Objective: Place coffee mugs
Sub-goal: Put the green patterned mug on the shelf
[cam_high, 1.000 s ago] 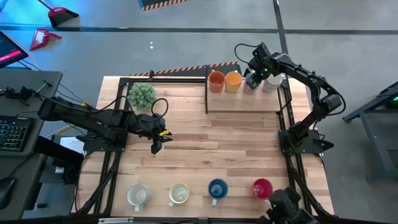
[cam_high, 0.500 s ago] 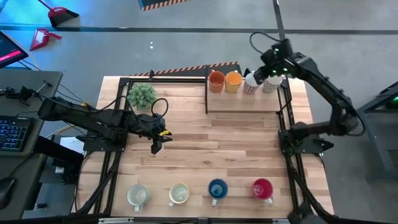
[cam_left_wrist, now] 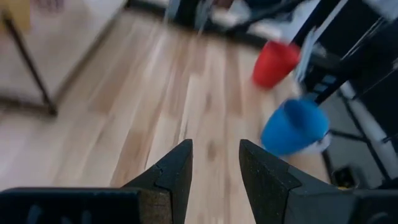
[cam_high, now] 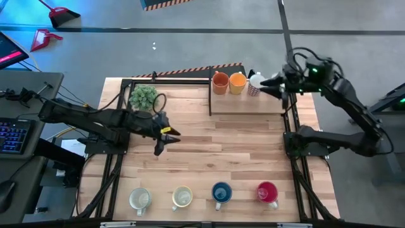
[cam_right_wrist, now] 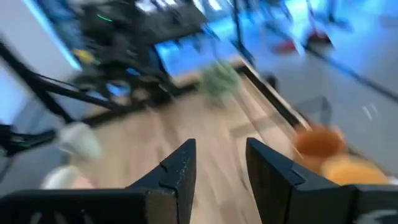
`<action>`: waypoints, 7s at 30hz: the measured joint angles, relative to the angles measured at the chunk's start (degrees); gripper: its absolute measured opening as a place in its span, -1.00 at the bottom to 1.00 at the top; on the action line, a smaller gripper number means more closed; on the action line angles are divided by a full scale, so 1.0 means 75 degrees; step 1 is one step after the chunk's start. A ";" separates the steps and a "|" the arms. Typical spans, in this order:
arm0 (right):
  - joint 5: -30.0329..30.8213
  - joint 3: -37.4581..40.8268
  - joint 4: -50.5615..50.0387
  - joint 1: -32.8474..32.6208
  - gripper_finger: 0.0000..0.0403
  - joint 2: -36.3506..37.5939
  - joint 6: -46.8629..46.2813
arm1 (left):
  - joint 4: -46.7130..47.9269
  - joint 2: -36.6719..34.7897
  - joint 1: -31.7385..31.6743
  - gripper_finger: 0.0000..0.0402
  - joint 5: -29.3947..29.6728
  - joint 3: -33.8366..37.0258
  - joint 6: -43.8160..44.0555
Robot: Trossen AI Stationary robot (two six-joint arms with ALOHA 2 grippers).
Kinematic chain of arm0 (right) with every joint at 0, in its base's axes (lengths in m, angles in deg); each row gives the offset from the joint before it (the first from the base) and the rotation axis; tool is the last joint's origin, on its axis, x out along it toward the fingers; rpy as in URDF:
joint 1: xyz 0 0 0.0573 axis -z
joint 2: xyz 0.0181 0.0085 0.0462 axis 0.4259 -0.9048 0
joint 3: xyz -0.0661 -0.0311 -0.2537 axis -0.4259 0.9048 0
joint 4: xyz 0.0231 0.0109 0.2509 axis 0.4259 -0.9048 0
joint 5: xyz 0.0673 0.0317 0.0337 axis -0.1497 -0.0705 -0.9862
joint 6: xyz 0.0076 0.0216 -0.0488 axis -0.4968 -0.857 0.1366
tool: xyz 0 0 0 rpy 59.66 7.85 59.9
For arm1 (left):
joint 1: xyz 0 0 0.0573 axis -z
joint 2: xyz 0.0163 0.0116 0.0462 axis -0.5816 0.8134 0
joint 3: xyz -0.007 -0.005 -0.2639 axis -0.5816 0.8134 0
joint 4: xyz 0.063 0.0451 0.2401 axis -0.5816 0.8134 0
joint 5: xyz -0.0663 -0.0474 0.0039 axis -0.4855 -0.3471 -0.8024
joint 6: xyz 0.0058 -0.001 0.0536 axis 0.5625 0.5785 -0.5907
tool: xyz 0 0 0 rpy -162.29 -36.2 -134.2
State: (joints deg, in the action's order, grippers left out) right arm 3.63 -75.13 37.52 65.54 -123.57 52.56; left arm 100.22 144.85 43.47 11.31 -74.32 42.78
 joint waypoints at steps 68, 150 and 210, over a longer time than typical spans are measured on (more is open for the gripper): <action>0.6629 0.5147 0.7016 -0.9204 -0.41 -0.0219 -0.3465 | 0.1948 0.1830 0.6445 -0.60 0.4028 -0.2043 0.4794; 0.6211 0.5147 0.5686 -0.9196 -0.41 -0.0216 -0.3780 | 0.4440 0.4445 0.5161 -0.96 -0.0550 -0.1652 0.5957; 0.6036 0.5144 0.4306 -0.9701 -0.41 0.1442 -0.3392 | 0.6436 0.9694 -0.3395 -0.96 -0.0365 -1.1936 -0.4316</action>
State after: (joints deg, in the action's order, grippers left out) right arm 48.90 -36.56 69.82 -7.22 -112.75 27.12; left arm 148.49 217.55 18.00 8.57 -163.85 10.41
